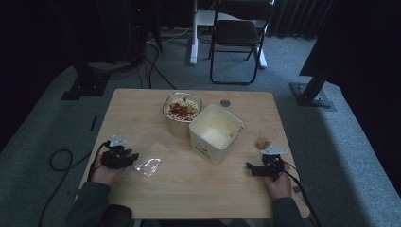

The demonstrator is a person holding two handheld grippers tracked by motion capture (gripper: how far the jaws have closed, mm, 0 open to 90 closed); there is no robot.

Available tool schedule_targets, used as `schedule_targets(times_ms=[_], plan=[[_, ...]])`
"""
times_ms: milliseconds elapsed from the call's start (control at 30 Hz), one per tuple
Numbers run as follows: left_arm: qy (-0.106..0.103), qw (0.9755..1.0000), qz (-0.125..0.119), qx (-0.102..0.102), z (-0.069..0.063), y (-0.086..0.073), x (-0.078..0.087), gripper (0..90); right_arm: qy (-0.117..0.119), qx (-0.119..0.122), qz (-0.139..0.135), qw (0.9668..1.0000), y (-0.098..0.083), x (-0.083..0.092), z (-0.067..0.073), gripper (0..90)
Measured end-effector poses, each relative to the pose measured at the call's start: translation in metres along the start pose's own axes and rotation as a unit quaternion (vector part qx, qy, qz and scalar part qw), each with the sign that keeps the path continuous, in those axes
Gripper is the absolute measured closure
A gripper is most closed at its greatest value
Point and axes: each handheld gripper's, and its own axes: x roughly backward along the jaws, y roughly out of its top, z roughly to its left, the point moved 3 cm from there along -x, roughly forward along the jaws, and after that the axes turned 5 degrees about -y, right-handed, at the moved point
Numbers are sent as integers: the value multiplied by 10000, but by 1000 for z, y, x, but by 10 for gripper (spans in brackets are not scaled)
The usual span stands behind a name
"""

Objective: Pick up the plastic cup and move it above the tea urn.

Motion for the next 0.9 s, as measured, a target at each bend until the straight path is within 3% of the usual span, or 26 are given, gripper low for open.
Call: schedule_targets(times_ms=[133, 267, 300, 367, 433, 633, 733, 900], plan=[[-101, 9998, 144, 12, 4, -6, -4, 668, -1, 7, 0, 10000, 0, 0, 0, 106], [-60, 9997, 175, -183, 4, 2, -7, 827, -1, 2, 0, 10000, 0, 0, 0, 107], [-112, 9997, 106, -199, 4, 5, -5, 848, -3, -2, 0, 10000, 0, 0, 0, 107], [-21, 9997, -36, -241, 5, 13, -1, 862, -3, 3, 1, 10000, 0, 0, 0, 107], [-108, 9994, -249, -232, 7, 21, 6, 866, -3, 3, 0, 10000, 0, 0, 0, 107], [-158, 9970, -683, -326, 7, 44, 26, 868, -3, 4, 1, 10000, 0, 0, 0, 107], [-255, 9936, -1006, -457, 3, 65, 45, 868, -3, 4, 0, 10000, 0, 0, 0, 106], [-447, 9886, -1288, -641, -9, 92, 60, 867, -3, 2, 0, 10000, 0, 0, 0, 107]])
